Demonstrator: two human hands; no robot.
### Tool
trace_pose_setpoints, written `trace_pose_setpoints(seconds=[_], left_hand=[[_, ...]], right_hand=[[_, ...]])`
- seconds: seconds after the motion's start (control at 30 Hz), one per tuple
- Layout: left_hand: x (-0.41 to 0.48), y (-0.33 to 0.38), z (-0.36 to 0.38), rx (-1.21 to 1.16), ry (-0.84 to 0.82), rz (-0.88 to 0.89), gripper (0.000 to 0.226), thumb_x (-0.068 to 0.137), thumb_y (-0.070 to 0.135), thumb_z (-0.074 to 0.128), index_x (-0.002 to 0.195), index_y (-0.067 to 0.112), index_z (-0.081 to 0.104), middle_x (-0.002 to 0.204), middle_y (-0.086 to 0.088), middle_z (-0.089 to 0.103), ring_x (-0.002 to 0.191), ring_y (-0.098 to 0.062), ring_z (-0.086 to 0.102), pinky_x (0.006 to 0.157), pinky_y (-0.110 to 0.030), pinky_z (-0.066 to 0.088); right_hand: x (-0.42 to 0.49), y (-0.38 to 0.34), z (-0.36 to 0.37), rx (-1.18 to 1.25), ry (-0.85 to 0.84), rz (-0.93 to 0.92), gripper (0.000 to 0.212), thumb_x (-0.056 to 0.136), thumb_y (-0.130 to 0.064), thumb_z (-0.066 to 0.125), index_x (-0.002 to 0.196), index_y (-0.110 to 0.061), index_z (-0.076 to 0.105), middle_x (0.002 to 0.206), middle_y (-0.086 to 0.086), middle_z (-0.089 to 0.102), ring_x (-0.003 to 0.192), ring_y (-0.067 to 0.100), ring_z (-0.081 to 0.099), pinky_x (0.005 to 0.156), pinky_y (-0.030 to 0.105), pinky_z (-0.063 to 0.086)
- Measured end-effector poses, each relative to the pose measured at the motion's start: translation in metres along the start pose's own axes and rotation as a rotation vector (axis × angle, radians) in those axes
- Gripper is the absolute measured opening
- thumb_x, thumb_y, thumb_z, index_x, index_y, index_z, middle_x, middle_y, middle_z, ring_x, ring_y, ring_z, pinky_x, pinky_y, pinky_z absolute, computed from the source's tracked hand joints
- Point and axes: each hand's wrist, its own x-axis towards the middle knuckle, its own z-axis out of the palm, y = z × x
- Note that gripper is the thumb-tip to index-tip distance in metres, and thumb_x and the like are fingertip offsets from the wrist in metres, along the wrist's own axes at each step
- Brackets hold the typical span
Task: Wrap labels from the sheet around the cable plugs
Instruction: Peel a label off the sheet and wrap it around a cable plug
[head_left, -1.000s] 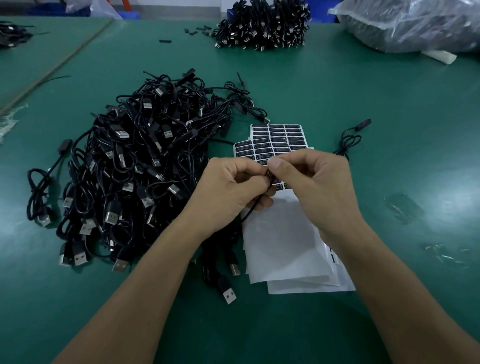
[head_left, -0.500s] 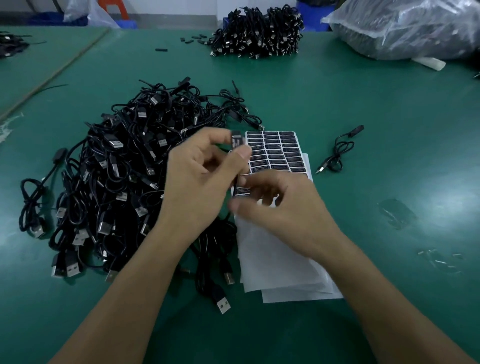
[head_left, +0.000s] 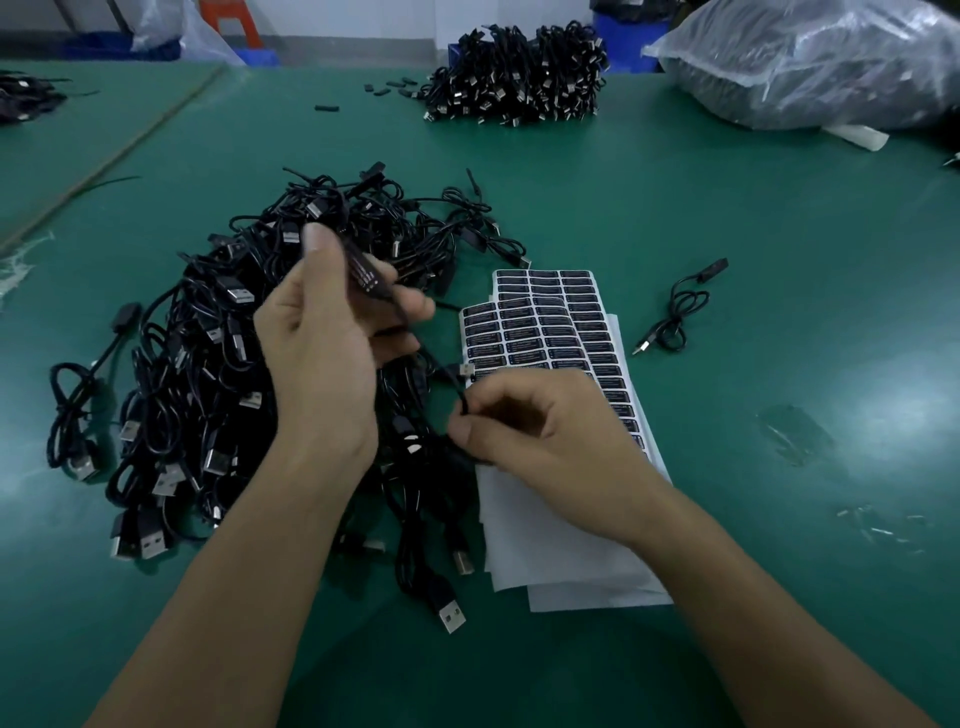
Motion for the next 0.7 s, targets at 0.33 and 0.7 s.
trace_pose_setpoints(seconds=[0.33, 0.7], left_hand=[[0.006, -0.016, -0.007, 0.221, 0.038, 0.005, 0.036, 0.108, 0.023, 0.045, 0.082, 0.015, 0.068, 0.069, 0.005, 0.070, 0.063, -0.007, 0.063, 0.052, -0.020, 0.050], [0.001, -0.036, -0.010, 0.854, -0.178, 0.175, 0.017, 0.100, 0.020, 0.056, 0.090, 0.031, 0.065, 0.074, 0.007, 0.067, 0.057, -0.009, 0.057, 0.054, -0.031, 0.051]], right_hand=[[0.028, 0.012, -0.099, 0.397, 0.826, 0.283, 0.015, 0.092, -0.004, 0.066, 0.079, -0.010, 0.067, 0.059, 0.000, 0.065, 0.052, 0.009, 0.061, 0.047, 0.019, 0.044], [0.046, 0.070, -0.149, -0.088, 0.933, 0.658, 0.042, 0.091, -0.024, 0.067, 0.106, 0.015, 0.063, 0.076, 0.013, 0.044, 0.068, 0.026, 0.042, 0.057, 0.031, 0.038]])
